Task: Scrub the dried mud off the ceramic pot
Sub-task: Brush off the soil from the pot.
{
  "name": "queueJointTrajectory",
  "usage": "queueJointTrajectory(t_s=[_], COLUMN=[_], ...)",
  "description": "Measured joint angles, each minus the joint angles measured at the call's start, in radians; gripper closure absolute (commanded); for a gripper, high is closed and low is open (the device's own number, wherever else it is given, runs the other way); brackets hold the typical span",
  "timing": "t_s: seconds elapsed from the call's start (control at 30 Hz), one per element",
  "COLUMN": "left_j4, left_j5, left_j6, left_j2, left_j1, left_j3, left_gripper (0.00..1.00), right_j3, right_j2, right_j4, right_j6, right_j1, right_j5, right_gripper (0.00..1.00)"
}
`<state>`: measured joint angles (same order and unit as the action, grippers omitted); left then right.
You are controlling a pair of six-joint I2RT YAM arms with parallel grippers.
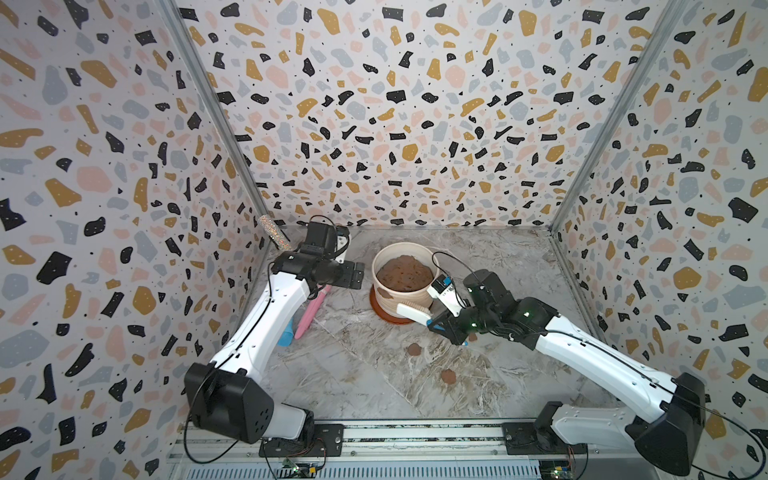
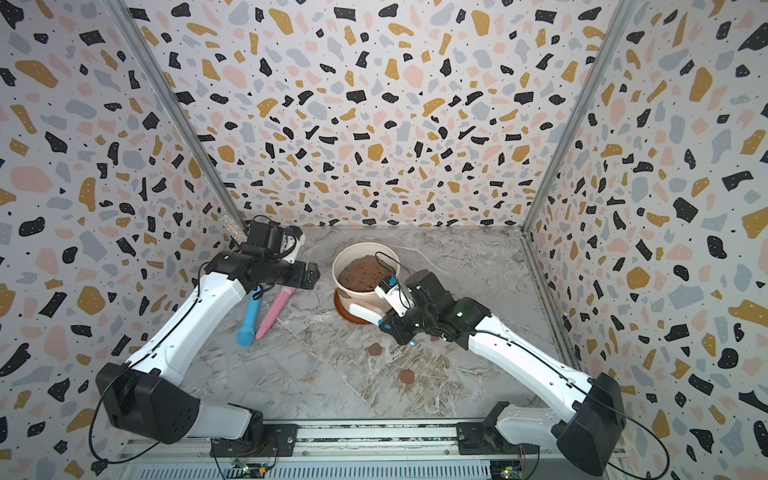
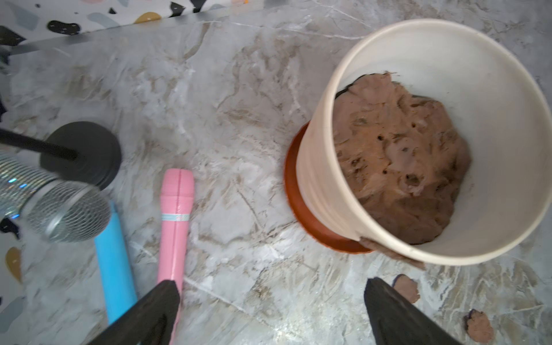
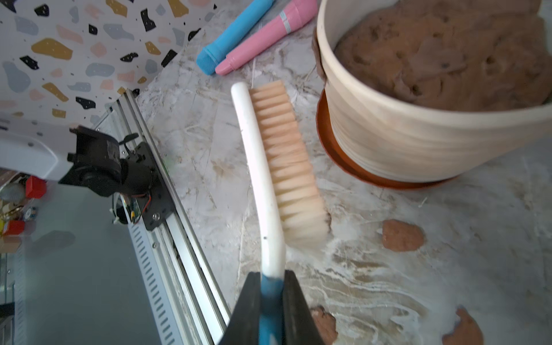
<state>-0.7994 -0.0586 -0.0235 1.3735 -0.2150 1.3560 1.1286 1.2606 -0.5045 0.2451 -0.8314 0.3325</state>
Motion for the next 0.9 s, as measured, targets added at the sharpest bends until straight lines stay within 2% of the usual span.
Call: queueJointTrajectory(t_s=[0.17,0.33,0.47,0.67,0.9], left_j4=[-0.029,-0.079,-0.090,-0.101,-0.101], left_j5=[0.052,0.076,0.075,0.058,0.040], left_j6=[0.036,0.048,0.050,0.069,0.080], left_j2=[-0.103,-0.106,-0.137,-0.185,-0.184], left_j1=[0.095,0.177,0.232,0.240,0.241], left_j3=[-0.035,-0.043,-0.102,-0.138,-0.138], left_gripper=[0.00,0.00,0.00,0.00,0.00], right_j3=[0.136,0.287,0.353,0.475,0.474], right_j2=[0.164,0.333,0.406,0.486,0.483], right_j4=[0.064,0.023,-0.025,-0.135,-0.170], right_j6=[0.137,0.227,0.284,0.340,0.372], right_j1=[-0.081,-0.089,-0.091,-0.092,-0.100], right_j5=[-0.107,-0.152,-0.161,-0.180,-0.205], right_gripper=[1.00,1.00,1.00,1.00,1.00])
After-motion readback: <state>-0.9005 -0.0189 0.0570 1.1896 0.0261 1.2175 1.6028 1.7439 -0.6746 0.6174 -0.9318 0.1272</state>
